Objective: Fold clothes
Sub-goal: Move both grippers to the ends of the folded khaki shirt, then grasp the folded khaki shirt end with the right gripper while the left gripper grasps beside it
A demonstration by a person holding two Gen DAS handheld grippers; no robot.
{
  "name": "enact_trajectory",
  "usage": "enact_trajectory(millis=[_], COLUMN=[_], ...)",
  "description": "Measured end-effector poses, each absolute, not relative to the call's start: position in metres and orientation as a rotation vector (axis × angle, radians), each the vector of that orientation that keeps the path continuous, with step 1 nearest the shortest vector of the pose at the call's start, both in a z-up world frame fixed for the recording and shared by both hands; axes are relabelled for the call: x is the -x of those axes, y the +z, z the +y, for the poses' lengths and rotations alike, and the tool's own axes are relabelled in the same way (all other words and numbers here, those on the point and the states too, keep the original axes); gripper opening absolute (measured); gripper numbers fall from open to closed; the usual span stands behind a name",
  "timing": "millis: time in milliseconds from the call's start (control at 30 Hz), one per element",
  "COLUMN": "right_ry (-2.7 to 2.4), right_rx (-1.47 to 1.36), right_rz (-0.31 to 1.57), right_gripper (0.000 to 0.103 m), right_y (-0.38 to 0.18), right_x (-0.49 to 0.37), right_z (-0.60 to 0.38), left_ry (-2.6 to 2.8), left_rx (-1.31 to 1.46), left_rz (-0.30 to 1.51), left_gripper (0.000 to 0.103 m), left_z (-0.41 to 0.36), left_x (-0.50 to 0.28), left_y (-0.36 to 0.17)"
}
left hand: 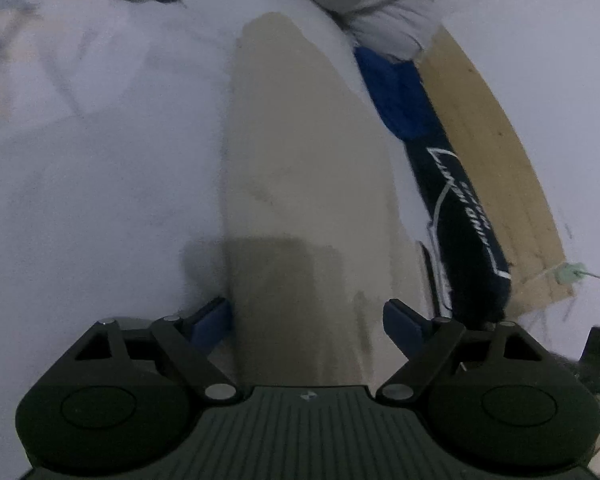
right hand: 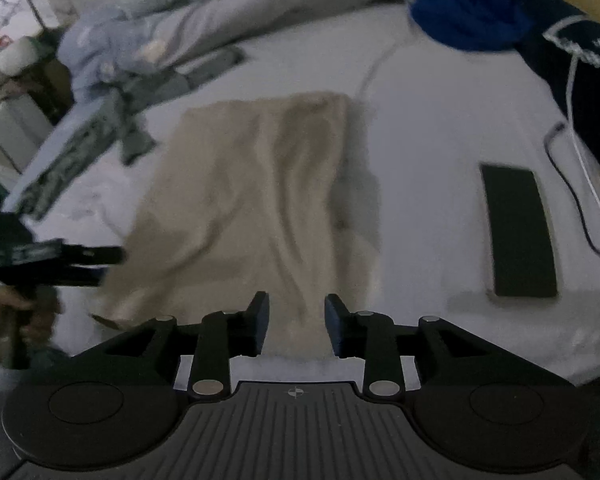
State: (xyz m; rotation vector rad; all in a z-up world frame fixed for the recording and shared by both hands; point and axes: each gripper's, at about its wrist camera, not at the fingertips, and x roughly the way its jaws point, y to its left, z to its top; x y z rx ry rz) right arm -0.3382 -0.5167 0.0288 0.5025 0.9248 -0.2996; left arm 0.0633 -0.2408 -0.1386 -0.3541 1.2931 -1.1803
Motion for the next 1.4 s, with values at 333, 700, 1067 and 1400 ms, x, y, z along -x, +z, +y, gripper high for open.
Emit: enact_trajectory(millis=[333, 700, 1067, 1400], right_ry=[-0.202, -0.399, -0.714, -0.648], right_rx=[-0.362, -0.073, 0.234, -0.028], right_rz=[0.900, 1.086, 1.231, 1.207], right_gripper=[0.057, 0.077, 0.083, 0.019], right_y=[0.068, 0.000, -0.089, -0.073], right_x=[0.161, -0.034, -0.095, -0.078], right_z=[-0.477, -0.421, -0.398, -0.440], left_ry=[-1.246, -1.178, -1.159, -1.174], left_rx=[0.391, 0.438, 0.467, 0.468], left_rz=[1.293, 1.294, 1.232, 1.162], left_gripper=[0.064, 0.015, 0.014, 0.011], left_z=[-0.254, -0.259, -0.264, -0.272], left_x=[-0.068, -0.060, -0.048, -0.033], left_y=[-0.151, -0.165, -0.160, -0.141])
